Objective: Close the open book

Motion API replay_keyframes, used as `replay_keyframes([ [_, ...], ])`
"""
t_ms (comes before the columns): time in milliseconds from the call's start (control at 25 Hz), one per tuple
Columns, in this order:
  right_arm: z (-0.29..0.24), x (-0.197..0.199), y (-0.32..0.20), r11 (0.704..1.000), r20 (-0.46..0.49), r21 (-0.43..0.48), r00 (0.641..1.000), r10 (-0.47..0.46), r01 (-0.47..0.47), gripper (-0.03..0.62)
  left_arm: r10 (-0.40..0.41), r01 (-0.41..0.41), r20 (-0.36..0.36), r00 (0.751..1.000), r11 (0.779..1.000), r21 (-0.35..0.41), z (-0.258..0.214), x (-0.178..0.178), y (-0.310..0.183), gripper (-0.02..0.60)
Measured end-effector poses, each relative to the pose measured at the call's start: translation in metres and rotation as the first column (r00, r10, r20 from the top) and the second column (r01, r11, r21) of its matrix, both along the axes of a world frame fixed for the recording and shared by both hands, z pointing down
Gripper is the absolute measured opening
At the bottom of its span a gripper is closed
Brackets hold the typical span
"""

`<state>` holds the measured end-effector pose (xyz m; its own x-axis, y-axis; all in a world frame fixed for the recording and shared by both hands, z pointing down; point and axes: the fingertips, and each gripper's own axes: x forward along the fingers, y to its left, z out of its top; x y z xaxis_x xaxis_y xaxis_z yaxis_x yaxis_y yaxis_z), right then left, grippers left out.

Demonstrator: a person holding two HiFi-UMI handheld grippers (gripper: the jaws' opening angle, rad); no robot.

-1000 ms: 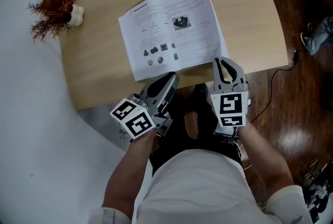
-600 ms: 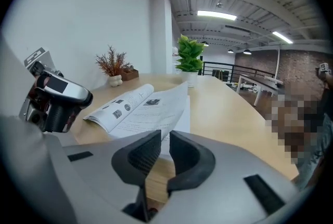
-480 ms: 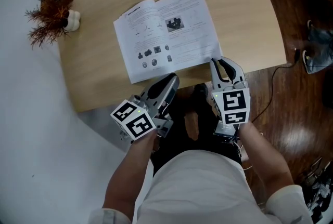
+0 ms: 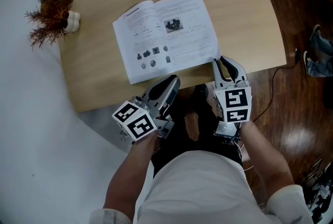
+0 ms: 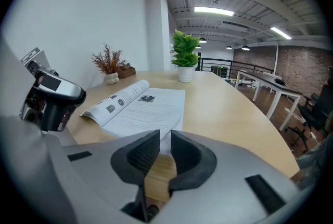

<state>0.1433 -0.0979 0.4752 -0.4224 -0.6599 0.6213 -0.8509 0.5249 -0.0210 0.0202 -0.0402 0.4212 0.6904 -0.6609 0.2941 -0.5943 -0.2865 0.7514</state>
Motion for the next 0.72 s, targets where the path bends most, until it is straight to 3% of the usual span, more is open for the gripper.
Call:
replay_keyframes([
  [720,0.013,0.008,0.0,1.0,-0.067,-0.024,0.998,-0.018,0.017,0.045,-0.003,0.003,0.01,1.0,1.0,-0.001,0.0,-0.005,0.002,0.002],
])
